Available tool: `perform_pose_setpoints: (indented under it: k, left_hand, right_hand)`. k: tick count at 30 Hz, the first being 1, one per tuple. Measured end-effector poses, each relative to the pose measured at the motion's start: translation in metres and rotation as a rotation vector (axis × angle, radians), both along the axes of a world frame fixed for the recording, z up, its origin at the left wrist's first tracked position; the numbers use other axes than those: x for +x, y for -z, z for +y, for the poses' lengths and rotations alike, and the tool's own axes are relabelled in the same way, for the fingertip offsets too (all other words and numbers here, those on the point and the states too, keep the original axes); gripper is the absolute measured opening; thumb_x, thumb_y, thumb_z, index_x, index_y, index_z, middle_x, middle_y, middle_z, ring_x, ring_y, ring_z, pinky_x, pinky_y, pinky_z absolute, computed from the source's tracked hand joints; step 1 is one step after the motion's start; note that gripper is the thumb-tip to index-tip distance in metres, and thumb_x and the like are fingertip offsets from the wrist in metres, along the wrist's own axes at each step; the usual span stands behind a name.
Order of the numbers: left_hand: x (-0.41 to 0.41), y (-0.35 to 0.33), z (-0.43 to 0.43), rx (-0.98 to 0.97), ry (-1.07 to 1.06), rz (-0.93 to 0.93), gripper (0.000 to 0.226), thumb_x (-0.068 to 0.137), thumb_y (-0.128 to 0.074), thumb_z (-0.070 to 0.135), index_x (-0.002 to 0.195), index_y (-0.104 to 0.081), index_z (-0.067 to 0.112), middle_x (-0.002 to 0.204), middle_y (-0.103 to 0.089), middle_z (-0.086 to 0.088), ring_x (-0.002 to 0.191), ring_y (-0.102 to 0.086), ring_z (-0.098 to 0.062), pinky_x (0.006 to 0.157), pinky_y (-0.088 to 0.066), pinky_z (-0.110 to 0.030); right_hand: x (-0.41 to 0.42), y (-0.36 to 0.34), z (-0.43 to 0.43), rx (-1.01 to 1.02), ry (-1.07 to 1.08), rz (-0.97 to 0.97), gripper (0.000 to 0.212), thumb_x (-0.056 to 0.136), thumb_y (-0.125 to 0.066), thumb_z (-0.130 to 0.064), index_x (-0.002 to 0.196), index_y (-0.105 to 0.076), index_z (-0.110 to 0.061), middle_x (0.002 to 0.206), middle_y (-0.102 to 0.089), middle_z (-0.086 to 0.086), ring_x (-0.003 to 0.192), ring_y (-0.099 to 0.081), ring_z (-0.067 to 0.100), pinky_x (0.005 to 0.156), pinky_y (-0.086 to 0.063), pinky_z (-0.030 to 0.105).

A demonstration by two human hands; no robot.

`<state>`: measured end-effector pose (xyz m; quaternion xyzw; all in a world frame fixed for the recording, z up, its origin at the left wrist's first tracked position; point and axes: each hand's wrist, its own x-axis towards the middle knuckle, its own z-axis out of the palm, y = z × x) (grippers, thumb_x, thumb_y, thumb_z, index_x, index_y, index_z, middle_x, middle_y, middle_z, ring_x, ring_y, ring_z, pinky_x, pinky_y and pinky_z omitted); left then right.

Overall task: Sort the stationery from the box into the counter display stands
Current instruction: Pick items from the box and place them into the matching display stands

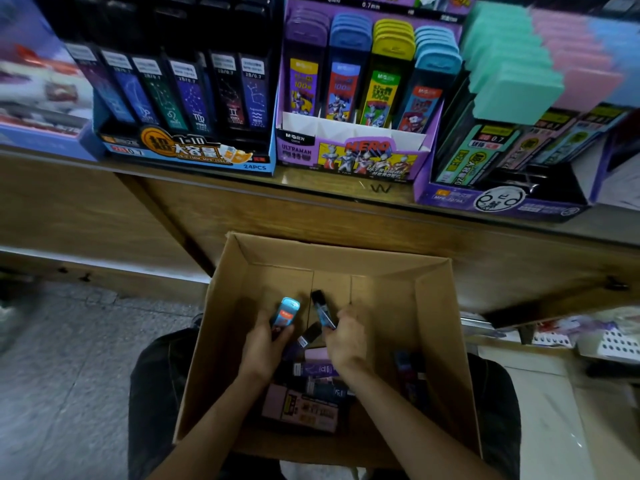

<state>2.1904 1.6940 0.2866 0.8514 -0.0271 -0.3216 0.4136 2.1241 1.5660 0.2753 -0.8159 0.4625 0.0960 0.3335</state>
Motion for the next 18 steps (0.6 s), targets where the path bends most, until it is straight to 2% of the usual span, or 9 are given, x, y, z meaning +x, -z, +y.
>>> perform_pose_setpoints:
  k: [3, 5, 7, 9, 11, 13, 15, 18]
  left_hand:
    - [0.0, -0.001, -0.002, -0.044, -0.025, 0.019, 0.039, 0.088, -0.065, 0.016, 0.123, -0.048, 0.01, 0.111, -0.061, -0.012, 0.102, -0.061, -0.025, 0.089, -0.052, -0.043]
    - [0.0, -0.002, -0.003, -0.083, -0.072, 0.058, 0.036, 0.087, -0.065, 0.015, 0.119, -0.05, 0.009, 0.11, -0.061, -0.011, 0.098, -0.061, -0.023, 0.085, -0.054, -0.042]
    - [0.001, -0.004, -0.004, -0.134, -0.142, 0.094, 0.033, 0.087, -0.066, 0.014, 0.115, -0.051, 0.009, 0.106, -0.061, -0.01, 0.089, -0.061, -0.016, 0.072, -0.054, -0.032]
    - [0.002, -0.009, -0.005, -0.193, -0.209, 0.142, 0.032, 0.086, -0.067, 0.015, 0.113, -0.051, 0.011, 0.102, -0.062, -0.008, 0.083, -0.061, -0.011, 0.06, -0.049, -0.023]
    - [0.002, -0.014, -0.009, -0.297, -0.303, 0.246, 0.031, 0.086, -0.066, 0.017, 0.112, -0.051, 0.012, 0.103, -0.063, -0.011, 0.083, -0.063, -0.015, 0.054, -0.049, -0.023]
    - [0.001, -0.022, -0.012, -0.408, -0.38, 0.361, 0.035, 0.086, -0.066, 0.021, 0.117, -0.05, 0.014, 0.108, -0.064, -0.013, 0.091, -0.064, -0.022, 0.061, -0.053, -0.029]
    - [0.0, -0.029, -0.015, -0.448, -0.33, 0.399, 0.04, 0.082, -0.068, 0.034, 0.117, -0.051, 0.022, 0.111, -0.064, -0.008, 0.098, -0.063, -0.023, 0.074, -0.054, -0.038]
    - [-0.003, -0.047, -0.022, -0.512, -0.193, 0.368, 0.052, 0.065, -0.072, 0.049, 0.108, -0.051, 0.028, 0.111, -0.064, -0.003, 0.101, -0.065, -0.022, 0.088, -0.053, -0.046]
  right_hand:
    - [0.006, 0.0, -0.006, 0.131, 0.086, 0.024, 0.027, 0.087, -0.064, -0.021, 0.111, -0.058, -0.012, 0.104, -0.065, 0.005, 0.088, -0.062, 0.017, 0.066, -0.048, 0.025]
    - [0.009, 0.001, -0.006, 0.242, 0.123, 0.047, 0.022, 0.087, -0.062, -0.02, 0.107, -0.062, -0.013, 0.097, -0.066, 0.005, 0.078, -0.06, 0.015, 0.058, -0.044, 0.024]
    - [0.009, 0.001, -0.006, 0.312, 0.185, 0.003, 0.019, 0.087, -0.062, -0.022, 0.104, -0.065, -0.012, 0.091, -0.066, 0.004, 0.072, -0.059, 0.013, 0.054, -0.043, 0.024]
    - [0.008, -0.002, -0.008, 0.37, 0.294, -0.079, 0.018, 0.086, -0.066, -0.025, 0.099, -0.066, -0.012, 0.092, -0.067, 0.006, 0.077, -0.062, 0.017, 0.064, -0.05, 0.029]
    - [0.004, -0.012, -0.013, 0.51, 0.408, -0.162, 0.018, 0.085, -0.068, -0.023, 0.098, -0.064, -0.013, 0.095, -0.067, 0.006, 0.082, -0.062, 0.019, 0.072, -0.051, 0.033]
    - [-0.002, -0.029, -0.018, 0.691, 0.446, -0.235, 0.018, 0.083, -0.07, -0.024, 0.097, -0.061, -0.016, 0.091, -0.066, 0.001, 0.078, -0.063, 0.015, 0.063, -0.048, 0.027]
    - [-0.008, -0.047, -0.02, 0.739, 0.327, -0.27, 0.018, 0.081, -0.072, -0.028, 0.095, -0.063, -0.021, 0.087, -0.069, -0.002, 0.076, -0.066, 0.011, 0.056, -0.046, 0.022]
    - [-0.013, -0.073, -0.016, 0.765, 0.207, -0.358, 0.013, 0.078, -0.075, -0.025, 0.088, -0.068, -0.021, 0.083, -0.073, -0.002, 0.077, -0.07, 0.01, 0.06, -0.05, 0.02]
